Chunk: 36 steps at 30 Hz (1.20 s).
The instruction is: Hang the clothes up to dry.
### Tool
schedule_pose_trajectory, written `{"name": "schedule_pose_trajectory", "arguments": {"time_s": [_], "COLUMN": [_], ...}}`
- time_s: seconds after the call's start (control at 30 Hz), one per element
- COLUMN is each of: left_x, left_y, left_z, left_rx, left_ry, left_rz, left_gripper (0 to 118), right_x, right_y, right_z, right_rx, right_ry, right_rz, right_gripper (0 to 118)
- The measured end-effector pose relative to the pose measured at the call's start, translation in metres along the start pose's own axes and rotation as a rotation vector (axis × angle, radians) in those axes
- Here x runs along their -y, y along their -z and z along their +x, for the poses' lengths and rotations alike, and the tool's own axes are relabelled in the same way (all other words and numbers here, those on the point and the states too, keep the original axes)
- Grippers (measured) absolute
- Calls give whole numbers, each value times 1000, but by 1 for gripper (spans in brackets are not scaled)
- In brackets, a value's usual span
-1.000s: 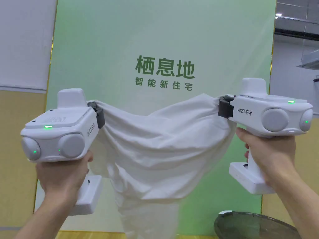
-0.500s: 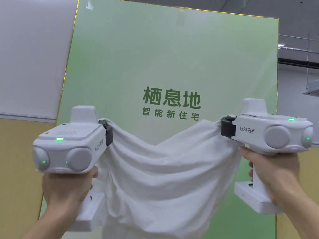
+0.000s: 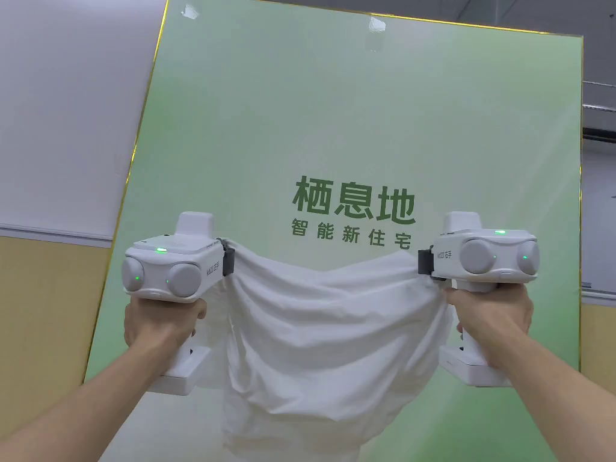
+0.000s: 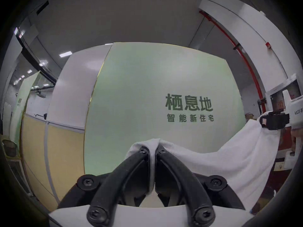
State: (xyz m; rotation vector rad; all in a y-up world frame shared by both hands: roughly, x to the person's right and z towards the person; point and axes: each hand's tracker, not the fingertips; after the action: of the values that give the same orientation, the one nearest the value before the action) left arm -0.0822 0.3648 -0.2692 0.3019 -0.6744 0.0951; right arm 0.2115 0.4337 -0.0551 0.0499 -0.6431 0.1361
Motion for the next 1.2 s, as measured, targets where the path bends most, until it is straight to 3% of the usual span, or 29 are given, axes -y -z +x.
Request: {"name": "schedule_pose_trajectory", "arguments": {"time_s": [0.07,0.17,0.23,0.33,0.37,0.4,0.5,0.57,0.6,0.67,0.73,0.8,0.87,0.9,0.93,1.0,1.07,1.13,1.2], "left_x": [6,22,34,62,72,80,122,146,156,184,206,229,247,257,267,282,293,296,298], "left_y": [14,35,48,59,61,59,44,23,14,-15,-45,-83,-121,-138,-154,-179,-206,-237,-269], "left_z": [-2,-2,0,2,-3,-4,2,1,2,9,12,13,18,22,26,34,41,50,43], "left_rx": [19,-13,8,6,-53,27,-45,41,49,25,26,20,-35,9,13,71,154,65,110], "left_ry": [-6,134,58,77,28,-6,103,17,4,33,72,22,-93,-32,-39,-37,33,-23,-123], "left_rz": [-28,-32,-45,-72,-119,-141,-151,-165,-193,-186,-220,-247,-289,-298,-301,-366,-415,-441,-417], "left_gripper": [1,1,1,1,1,1,1,1,1,1,1,1,1,1,1,1,1,1,1], "right_x": [9,22,35,59,69,79,123,155,167,206,235,272,290,302,314,331,347,359,371], "right_y": [26,59,75,93,97,101,99,88,82,61,44,21,-8,-20,-34,-64,-100,-129,-153], "right_z": [-4,-6,-11,-11,-13,-14,-11,-9,-9,-9,-8,-11,-8,-8,-15,-16,-18,-21,-24], "right_rx": [11,-9,-12,-24,-28,-35,-52,-98,-113,-153,-199,-207,-286,-320,-240,-293,-335,-328,-302], "right_ry": [1,-19,-33,-1,-15,-18,-22,33,19,-17,31,-8,30,10,-49,-42,45,-7,-71], "right_rz": [-12,-42,-53,-62,-75,-89,-93,-83,-90,-93,-112,-138,-195,-195,-211,-218,-223,-211,-257], "right_gripper": [13,13,13,13,13,13,13,13,13,13,13,13,13,13,13,13,13,13,13]}}
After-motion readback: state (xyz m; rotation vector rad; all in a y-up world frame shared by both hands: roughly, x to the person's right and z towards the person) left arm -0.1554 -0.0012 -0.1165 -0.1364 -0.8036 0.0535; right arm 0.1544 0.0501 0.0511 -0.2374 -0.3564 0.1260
